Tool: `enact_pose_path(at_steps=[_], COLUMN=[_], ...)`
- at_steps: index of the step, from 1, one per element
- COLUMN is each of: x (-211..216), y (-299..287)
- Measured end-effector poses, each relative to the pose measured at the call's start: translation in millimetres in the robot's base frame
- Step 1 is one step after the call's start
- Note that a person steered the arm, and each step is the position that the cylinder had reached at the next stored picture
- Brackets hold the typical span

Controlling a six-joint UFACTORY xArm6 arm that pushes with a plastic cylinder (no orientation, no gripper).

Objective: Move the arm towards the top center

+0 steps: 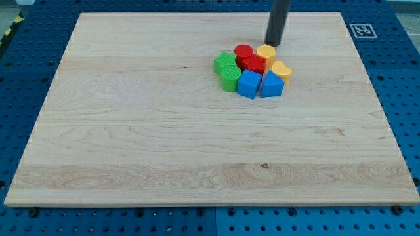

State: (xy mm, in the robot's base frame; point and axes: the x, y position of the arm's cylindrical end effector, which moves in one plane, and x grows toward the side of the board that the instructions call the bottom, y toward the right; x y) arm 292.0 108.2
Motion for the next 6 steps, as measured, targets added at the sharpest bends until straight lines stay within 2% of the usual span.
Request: enact_pose_path(at_steps=[4, 6], x=[-22.9, -15.9], y=[-124.7, -103.6])
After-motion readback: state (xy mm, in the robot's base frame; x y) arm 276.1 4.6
